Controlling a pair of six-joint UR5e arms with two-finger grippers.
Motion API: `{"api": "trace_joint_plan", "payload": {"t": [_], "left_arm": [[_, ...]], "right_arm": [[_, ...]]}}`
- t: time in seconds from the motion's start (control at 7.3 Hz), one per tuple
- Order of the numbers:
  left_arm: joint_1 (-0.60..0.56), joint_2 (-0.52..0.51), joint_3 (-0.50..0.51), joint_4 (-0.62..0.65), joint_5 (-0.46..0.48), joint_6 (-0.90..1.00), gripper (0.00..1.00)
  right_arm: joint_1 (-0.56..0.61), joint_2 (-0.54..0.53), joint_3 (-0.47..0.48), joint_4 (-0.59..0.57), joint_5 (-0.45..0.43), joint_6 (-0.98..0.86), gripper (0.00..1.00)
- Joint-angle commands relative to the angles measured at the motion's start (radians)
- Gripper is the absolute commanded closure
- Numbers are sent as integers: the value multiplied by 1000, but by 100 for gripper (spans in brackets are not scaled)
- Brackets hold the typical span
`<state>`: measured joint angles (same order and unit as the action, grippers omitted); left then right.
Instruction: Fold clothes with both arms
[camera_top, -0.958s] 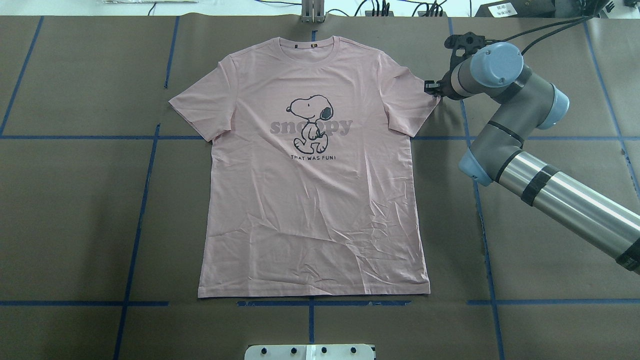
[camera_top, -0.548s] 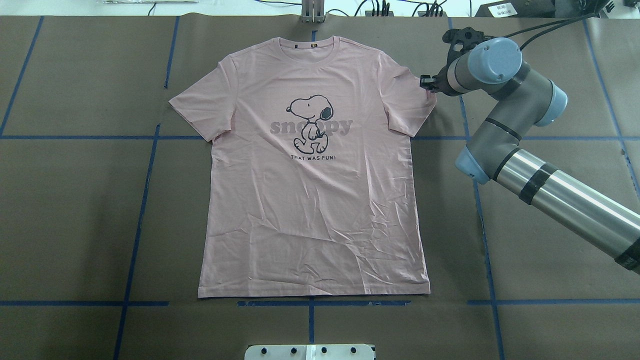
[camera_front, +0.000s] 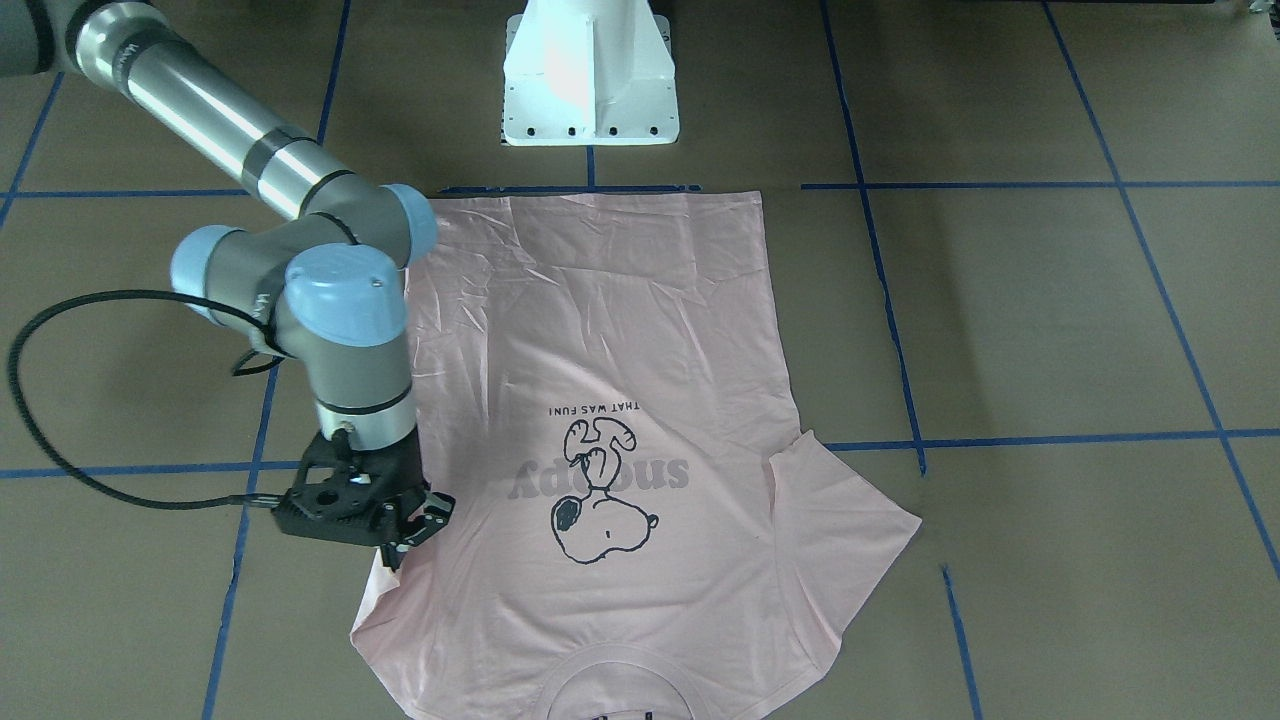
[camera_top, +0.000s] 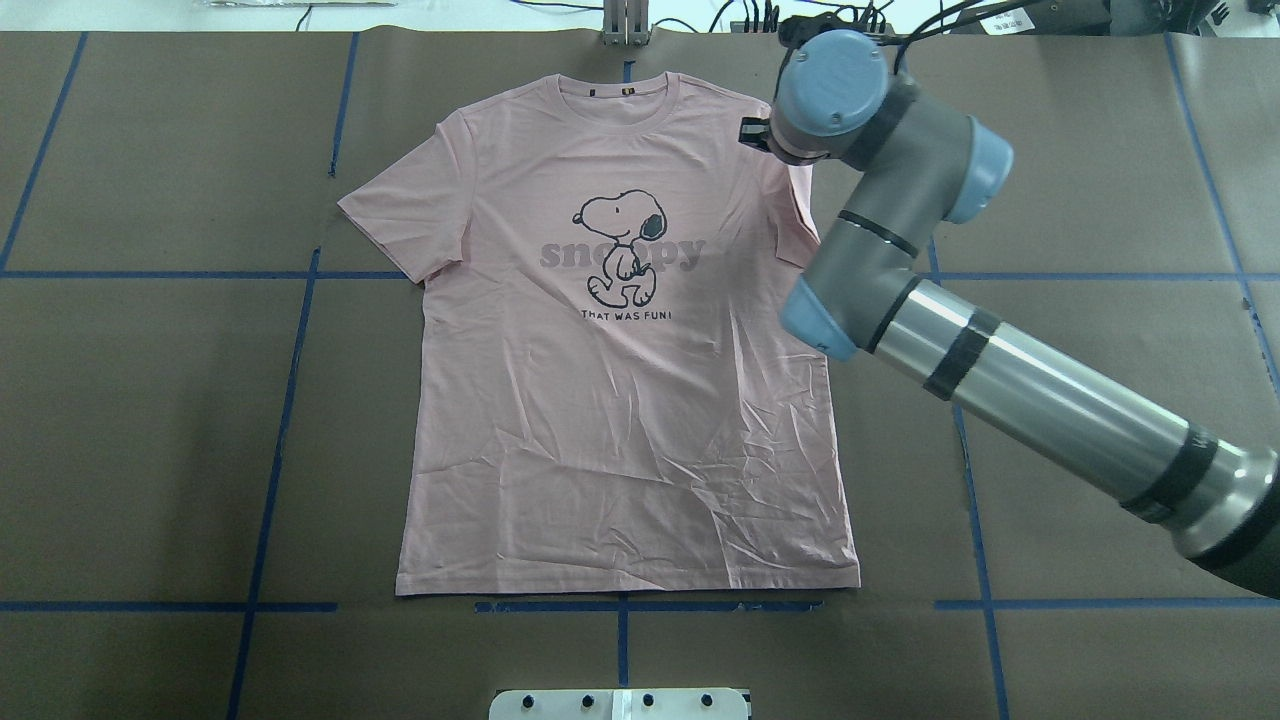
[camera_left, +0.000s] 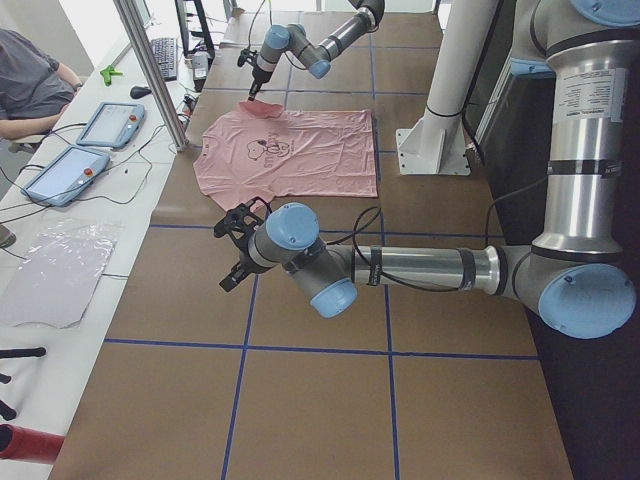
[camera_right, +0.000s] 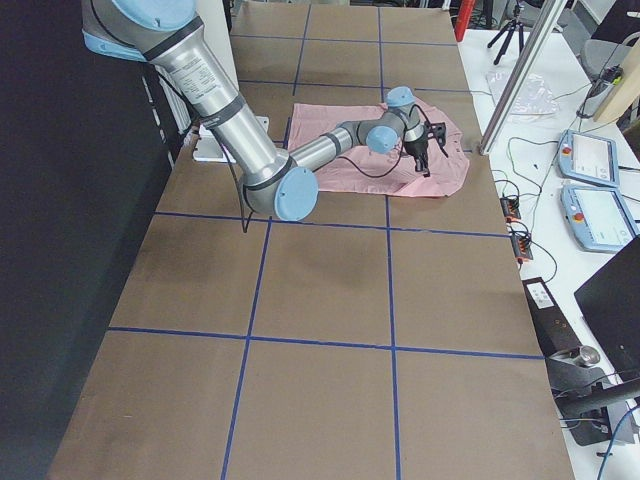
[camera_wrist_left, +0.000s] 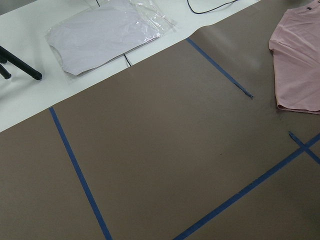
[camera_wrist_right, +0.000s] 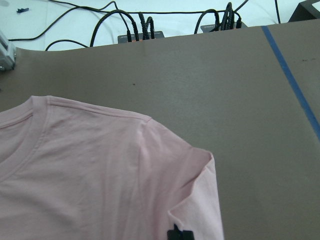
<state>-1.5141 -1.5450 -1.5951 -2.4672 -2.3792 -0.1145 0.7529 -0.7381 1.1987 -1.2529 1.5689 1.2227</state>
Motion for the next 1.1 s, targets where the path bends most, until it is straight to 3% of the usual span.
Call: {"api": "trace_joint_plan", "payload": {"t": [0.0,0.14,0.27,0.41,0.55,0.96], "left_arm": [[0,-1,0,1,0,-2,0],[0,-1,0,1,-2,-5,0],[0,-1,0,1,-2,-5,0],[0,-1,0,-2,-2,-5,0],[0,-3,1,-3,2,-7,0],[67,-53,3,5,14,-219,0]], "right_arm": [[-62,95,-87,-23,-84,31,100],[-72,100,-88,-23,-87,31,100],[-79,103,-90,-23,-104,24,30],[-83,115,-90,-25,-107,12,0],[-69,138,-87,-28,-83,-30,0],[110,77,-21,-34,237,-275,0]]}}
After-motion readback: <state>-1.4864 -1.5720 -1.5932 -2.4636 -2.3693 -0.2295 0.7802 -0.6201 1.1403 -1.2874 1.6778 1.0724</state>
